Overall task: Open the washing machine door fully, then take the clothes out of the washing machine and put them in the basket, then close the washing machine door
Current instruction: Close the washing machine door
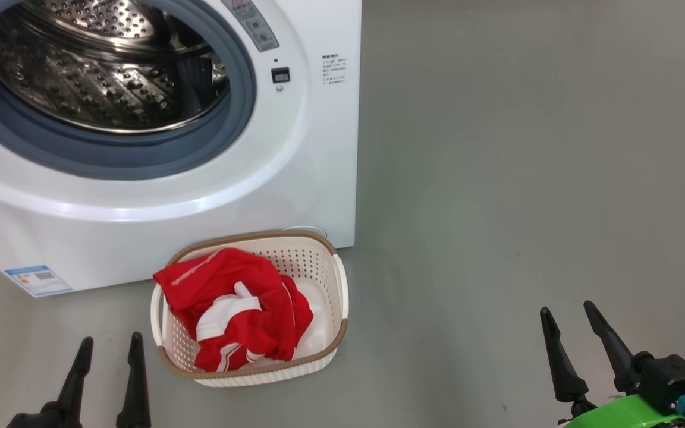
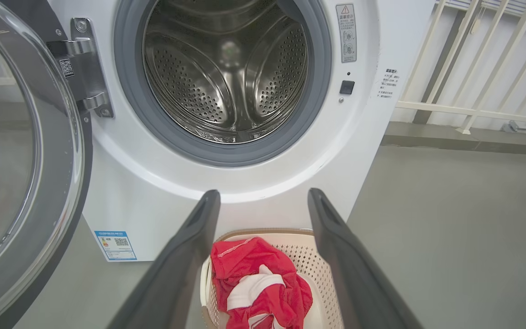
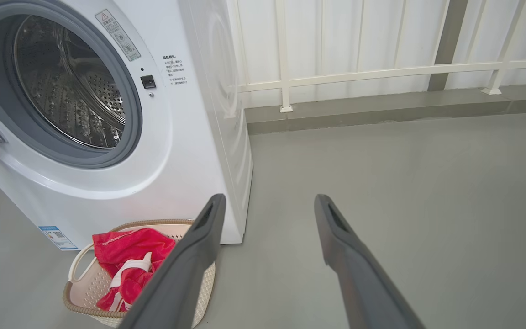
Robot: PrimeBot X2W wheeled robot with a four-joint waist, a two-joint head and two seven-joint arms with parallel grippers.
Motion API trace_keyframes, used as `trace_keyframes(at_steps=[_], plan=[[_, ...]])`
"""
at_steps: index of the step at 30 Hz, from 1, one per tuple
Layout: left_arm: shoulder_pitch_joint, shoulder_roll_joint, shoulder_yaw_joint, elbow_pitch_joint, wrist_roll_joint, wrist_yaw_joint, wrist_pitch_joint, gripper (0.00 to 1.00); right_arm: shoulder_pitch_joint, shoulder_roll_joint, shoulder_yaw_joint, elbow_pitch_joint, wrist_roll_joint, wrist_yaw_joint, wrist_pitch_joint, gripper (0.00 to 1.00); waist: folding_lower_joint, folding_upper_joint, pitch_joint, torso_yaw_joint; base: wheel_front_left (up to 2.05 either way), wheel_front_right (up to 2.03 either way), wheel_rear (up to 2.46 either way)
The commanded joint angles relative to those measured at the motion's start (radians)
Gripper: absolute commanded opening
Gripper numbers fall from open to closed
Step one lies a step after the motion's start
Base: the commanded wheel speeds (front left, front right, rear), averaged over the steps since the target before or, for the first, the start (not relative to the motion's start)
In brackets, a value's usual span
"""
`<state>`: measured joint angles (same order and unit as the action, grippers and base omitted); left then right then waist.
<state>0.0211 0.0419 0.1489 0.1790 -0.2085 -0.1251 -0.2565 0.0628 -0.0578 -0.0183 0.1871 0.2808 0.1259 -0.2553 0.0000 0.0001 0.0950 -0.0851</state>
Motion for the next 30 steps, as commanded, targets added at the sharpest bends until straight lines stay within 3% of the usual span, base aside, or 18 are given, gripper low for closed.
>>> trace_keyframes(at_steps=[1, 16, 30], plan=[[-0.031, 0.008, 0.030, -0.029, -0.005, -0.006, -0.005, 1.00, -0.023, -0.010, 0.019, -0.023, 0.000, 0.005, -0.006, 1.00, 0.0000, -0.0001, -0.001, 0.000, -0.54, 0.54, 0.00], [-0.030, 0.008, 0.016, -0.006, -0.016, -0.006, -0.005, 1.00, -0.018, -0.013, 0.025, -0.024, -0.002, 0.005, -0.006, 1.00, 0.0000, -0.0001, -0.007, 0.018, -0.05, 0.05, 0.00], [0.002, 0.008, -0.005, 0.019, -0.075, 0.020, -0.005, 1.00, 0.001, -0.044, 0.047, -0.015, 0.002, 0.005, -0.006, 1.00, 0.0000, -0.0001, -0.032, 0.183, 0.00, 0.00, 0.00]])
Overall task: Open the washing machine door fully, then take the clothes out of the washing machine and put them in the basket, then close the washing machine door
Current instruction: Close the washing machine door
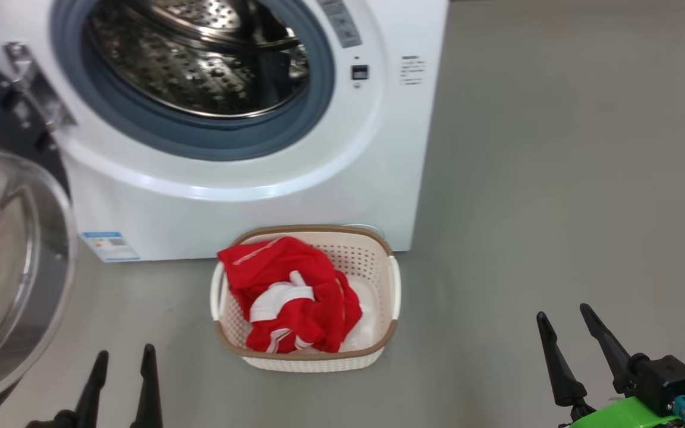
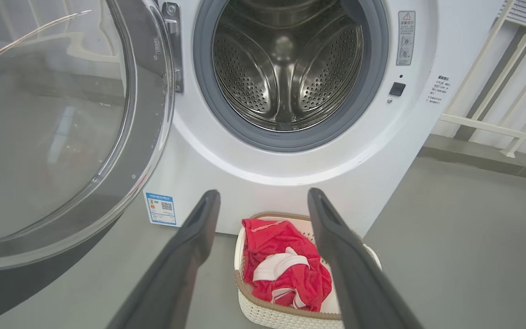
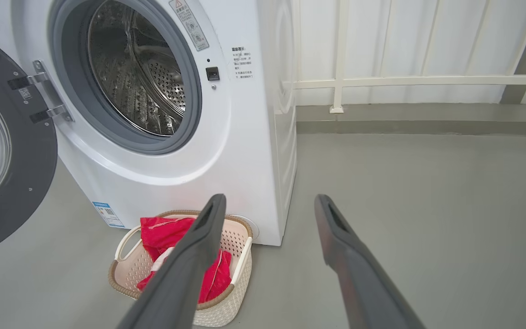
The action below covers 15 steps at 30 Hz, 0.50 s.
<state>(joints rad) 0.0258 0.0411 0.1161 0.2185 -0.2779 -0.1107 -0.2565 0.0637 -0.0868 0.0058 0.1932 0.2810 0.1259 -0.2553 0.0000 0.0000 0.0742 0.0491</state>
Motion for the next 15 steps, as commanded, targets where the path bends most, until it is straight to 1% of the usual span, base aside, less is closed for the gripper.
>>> trace_keyframes(at_steps=[1, 14, 15], plan=[[0.002, 0.009, 0.022, -0.020, -0.008, 0.010, -0.005, 1.00, 0.000, -0.017, 0.026, -0.020, 0.003, 0.005, -0.006, 1.00, 0.0000, 0.0000, -0.013, 0.066, 0.00, 0.00, 0.00], [0.034, 0.009, -0.036, -0.022, -0.081, 0.057, -0.005, 1.00, -0.017, -0.042, 0.064, -0.006, 0.007, 0.005, -0.006, 1.00, 0.0000, 0.0000, -0.017, 0.291, 0.00, 0.00, 0.00], [0.037, 0.009, -0.043, -0.025, -0.089, 0.065, -0.005, 1.00, -0.024, -0.048, 0.072, -0.004, 0.008, 0.005, -0.006, 1.00, 0.0000, 0.0000, -0.016, 0.322, 0.00, 0.00, 0.00]])
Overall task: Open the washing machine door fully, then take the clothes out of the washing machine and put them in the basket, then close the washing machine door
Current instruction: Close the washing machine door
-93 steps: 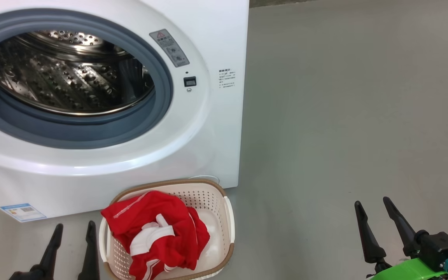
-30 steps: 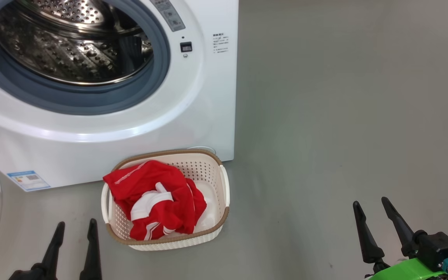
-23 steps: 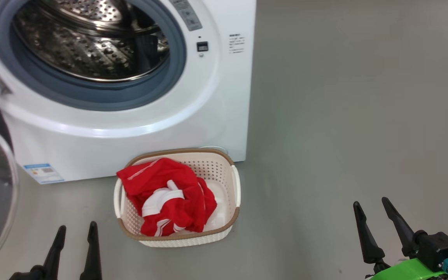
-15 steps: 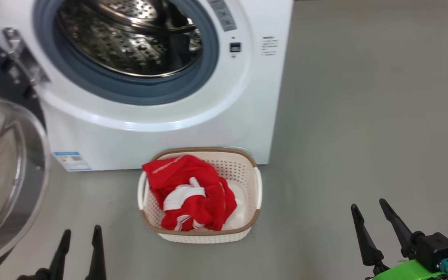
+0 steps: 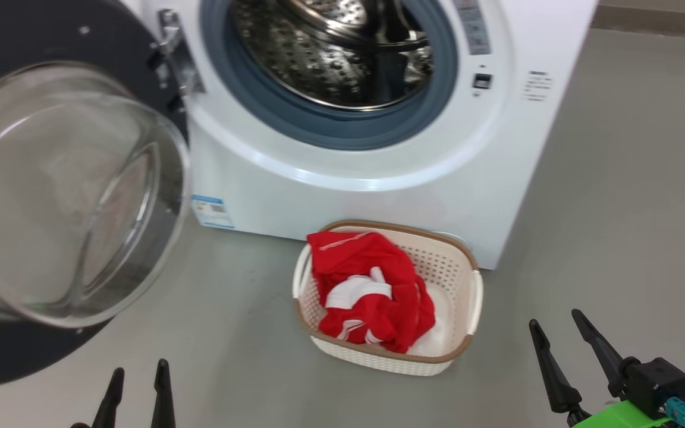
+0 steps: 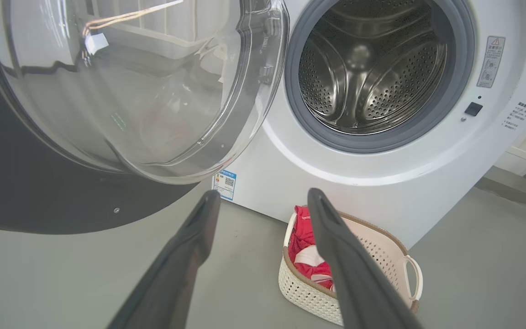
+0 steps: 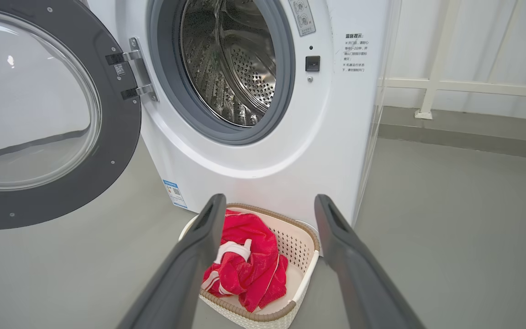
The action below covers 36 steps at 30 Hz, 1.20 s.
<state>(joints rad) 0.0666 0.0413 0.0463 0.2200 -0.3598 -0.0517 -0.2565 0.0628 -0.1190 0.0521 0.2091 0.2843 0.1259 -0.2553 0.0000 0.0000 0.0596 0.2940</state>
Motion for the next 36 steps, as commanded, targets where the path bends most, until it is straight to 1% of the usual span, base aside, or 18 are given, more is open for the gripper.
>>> trace_keyframes(at_steps=[1, 6, 11, 16, 21, 27, 28, 29, 30, 31, 34, 36], plan=[[-0.002, 0.009, 0.024, -0.028, -0.011, 0.010, -0.005, 1.00, -0.026, -0.018, 0.029, -0.019, 0.005, 0.005, -0.006, 1.00, 0.0000, 0.0000, -0.001, 0.092, 0.00, 0.00, 0.00], [0.012, 0.009, 0.012, -0.031, -0.031, 0.021, -0.005, 1.00, -0.038, -0.023, 0.046, -0.014, 0.007, 0.005, -0.006, 1.00, 0.0000, 0.0000, 0.001, 0.150, 0.00, 0.00, 0.00], [0.026, 0.009, 0.007, -0.042, -0.047, 0.033, -0.005, 1.00, -0.048, -0.021, 0.066, -0.008, 0.009, 0.005, -0.006, 1.00, 0.0000, 0.0000, 0.002, 0.184, 0.00, 0.00, 0.00], [0.036, 0.009, 0.004, -0.050, -0.055, 0.039, -0.005, 1.00, -0.051, -0.017, 0.082, -0.001, 0.012, 0.005, -0.006, 1.00, 0.0000, 0.0000, -0.002, 0.198, 0.00, 0.00, 0.00], [0.043, 0.009, 0.006, -0.058, -0.061, 0.045, -0.005, 1.00, -0.053, -0.013, 0.095, 0.002, 0.014, 0.005, -0.006, 1.00, 0.0000, 0.0000, -0.004, 0.197, 0.00, 0.00, 0.00], [0.043, 0.009, 0.003, -0.064, -0.072, 0.041, -0.005, 1.00, -0.050, -0.012, 0.099, 0.002, 0.017, 0.005, -0.006, 1.00, 0.0000, 0.0000, -0.005, 0.193, 0.00, 0.00, 0.00], [0.041, 0.009, 0.003, -0.067, -0.082, 0.037, -0.005, 0.96, -0.050, -0.011, 0.098, 0.001, 0.017, 0.005, -0.006, 1.00, 0.0000, 0.0000, -0.005, 0.193, 0.00, 0.00, 0.00], [0.037, 0.009, 0.008, -0.074, -0.091, 0.033, -0.005, 0.45, -0.049, -0.010, 0.096, 0.000, 0.017, 0.005, -0.006, 1.00, 0.0000, 0.0000, -0.003, 0.193, 0.00, 0.00, 0.00], [0.030, 0.009, 0.015, -0.083, -0.097, 0.028, -0.005, 0.06, -0.047, -0.009, 0.095, 0.000, 0.016, 0.005, -0.006, 1.00, 0.0000, 0.0000, -0.002, 0.193, 0.00, 0.00, 0.00], [0.021, 0.009, 0.023, -0.095, -0.103, 0.021, -0.005, 0.00, -0.046, -0.008, 0.093, -0.001, 0.016, 0.005, -0.006, 1.00, 0.0000, 0.0000, 0.000, 0.193, 0.00, 0.00, 0.00], [-0.021, 0.009, 0.065, -0.148, -0.095, -0.002, -0.005, 0.00, -0.040, -0.002, 0.084, -0.002, 0.016, 0.005, -0.006, 1.00, 0.0000, 0.0000, 0.004, 0.192, 0.00, 0.00, 0.00], [-0.061, 0.009, 0.109, -0.197, -0.073, -0.022, -0.005, 0.00, -0.038, 0.001, 0.083, -0.002, 0.015, 0.005, -0.006, 1.00, 0.0000, 0.0000, 0.007, 0.189, 0.00, 0.00, 0.00]])
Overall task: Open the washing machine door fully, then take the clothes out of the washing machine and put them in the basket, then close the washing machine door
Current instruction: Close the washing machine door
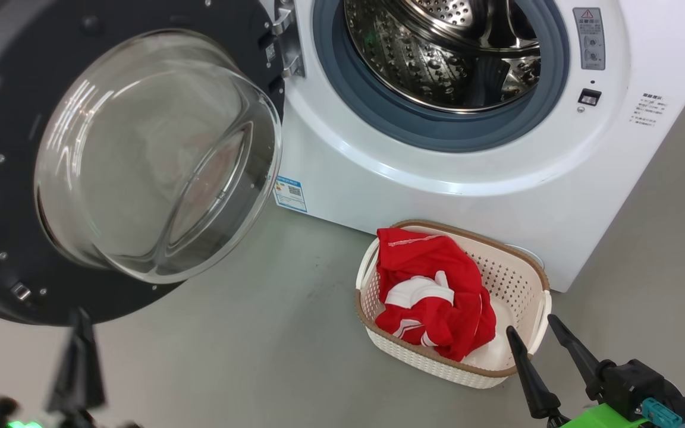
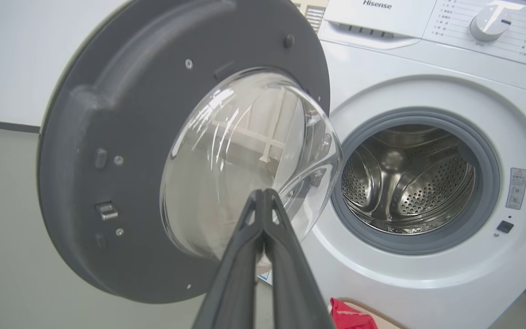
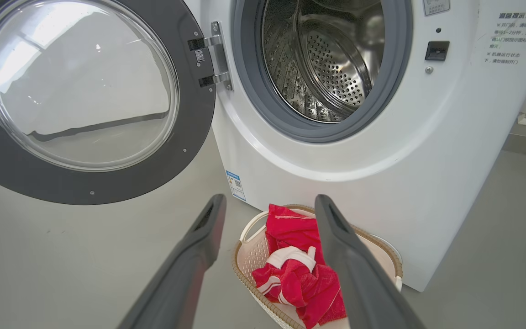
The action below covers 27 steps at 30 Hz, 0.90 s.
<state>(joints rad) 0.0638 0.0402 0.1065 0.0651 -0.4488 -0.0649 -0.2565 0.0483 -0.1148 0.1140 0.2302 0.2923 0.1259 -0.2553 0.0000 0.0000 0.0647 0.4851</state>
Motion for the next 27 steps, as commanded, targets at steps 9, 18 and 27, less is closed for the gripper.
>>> trace_keyframes(at_steps=[9, 18, 27], plan=[[-0.342, 0.071, 0.302, -0.217, 0.094, -0.064, -0.005, 0.00, -0.038, -0.002, 0.025, -0.027, 0.002, 0.005, -0.006, 1.00, 0.0000, 0.0000, 0.035, -0.036, 0.00, 0.00, 0.00], [-0.618, 0.329, 0.426, 0.026, -0.129, -0.066, -0.005, 0.00, -0.059, -0.002, 0.019, -0.029, -0.001, 0.005, -0.006, 1.00, 0.0000, 0.0000, 0.078, -0.070, 0.00, 0.00, 0.00], [-0.813, 0.518, 0.427, 0.589, -0.505, -0.066, 0.168, 0.00, -0.060, 0.009, 0.011, -0.031, -0.005, 0.005, -0.006, 1.00, 0.0000, 0.0000, 0.102, -0.078, 0.00, 0.00, 0.00]])
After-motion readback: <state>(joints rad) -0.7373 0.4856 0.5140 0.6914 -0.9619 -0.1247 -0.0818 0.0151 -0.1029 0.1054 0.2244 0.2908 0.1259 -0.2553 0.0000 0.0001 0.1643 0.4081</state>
